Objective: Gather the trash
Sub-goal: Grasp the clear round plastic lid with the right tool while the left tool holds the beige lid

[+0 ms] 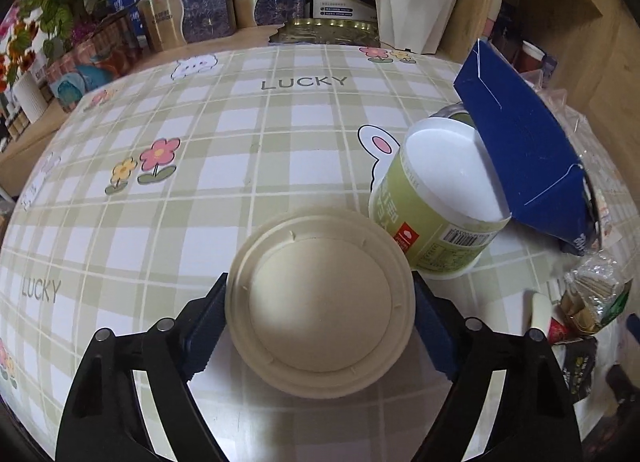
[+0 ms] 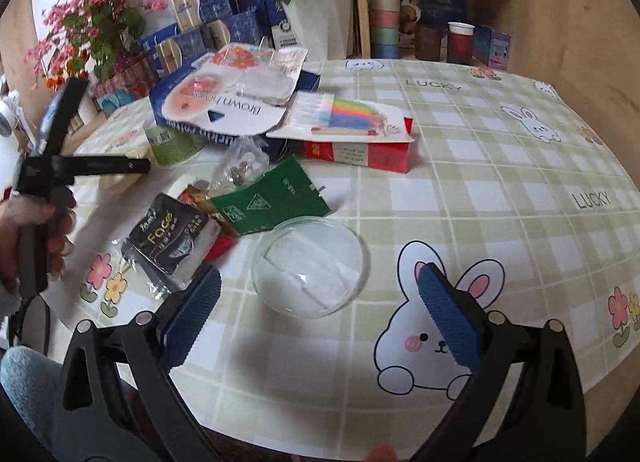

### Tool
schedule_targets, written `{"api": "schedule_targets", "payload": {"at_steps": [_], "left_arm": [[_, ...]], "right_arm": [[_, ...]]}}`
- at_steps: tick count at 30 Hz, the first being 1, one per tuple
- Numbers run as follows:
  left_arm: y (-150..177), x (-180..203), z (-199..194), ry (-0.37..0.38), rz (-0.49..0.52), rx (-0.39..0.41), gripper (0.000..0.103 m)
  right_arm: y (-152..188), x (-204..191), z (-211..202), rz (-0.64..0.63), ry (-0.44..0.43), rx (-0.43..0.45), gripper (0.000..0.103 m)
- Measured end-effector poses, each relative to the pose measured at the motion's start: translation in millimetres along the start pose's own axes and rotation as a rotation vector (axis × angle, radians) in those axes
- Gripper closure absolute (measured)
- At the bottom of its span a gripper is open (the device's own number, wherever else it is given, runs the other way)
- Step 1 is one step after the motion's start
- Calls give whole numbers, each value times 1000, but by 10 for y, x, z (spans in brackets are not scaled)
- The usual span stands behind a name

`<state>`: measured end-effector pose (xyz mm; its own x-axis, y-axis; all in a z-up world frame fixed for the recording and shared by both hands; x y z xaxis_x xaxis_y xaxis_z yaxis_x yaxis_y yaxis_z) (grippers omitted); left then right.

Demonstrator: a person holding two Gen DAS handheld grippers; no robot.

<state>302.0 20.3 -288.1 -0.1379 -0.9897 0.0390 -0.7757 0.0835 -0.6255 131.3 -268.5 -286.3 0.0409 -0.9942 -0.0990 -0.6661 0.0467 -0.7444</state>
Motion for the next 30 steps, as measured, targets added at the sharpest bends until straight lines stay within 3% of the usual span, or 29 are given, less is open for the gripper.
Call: {"api": "schedule_targets", "payload": {"at_steps": [7, 11, 16, 20, 30], "left_arm": [[57, -158, -387, 62, -73, 52, 21], [142, -115, -643, 72, -54, 88, 21], [320, 20, -921, 82, -5, 123, 21], [457, 113, -1080, 105, 16, 130, 21], [764, 352, -1445, 162, 53, 132, 21]], "right_arm": [[-76, -21, 138, -27, 32, -14, 6], [-100, -35, 226, -11, 8, -35, 13], [-66, -118, 283, -74, 46, -55, 17], [-52, -107, 222, -68, 49, -51, 36], [43, -74, -228, -24, 6, -18, 36]]}}
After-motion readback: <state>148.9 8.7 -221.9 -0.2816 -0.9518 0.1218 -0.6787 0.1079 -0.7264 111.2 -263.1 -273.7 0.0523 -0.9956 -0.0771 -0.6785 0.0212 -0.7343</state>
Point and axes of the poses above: each gripper's, at about its wrist camera, not at the fingertips, and z roughly the way its jaws point, x to its right, y to its underside, the point moved 1 cm from there along z, roughly the way its jaws point, and after that the axes turned 6 degrees about x, right-handed, at the moved point
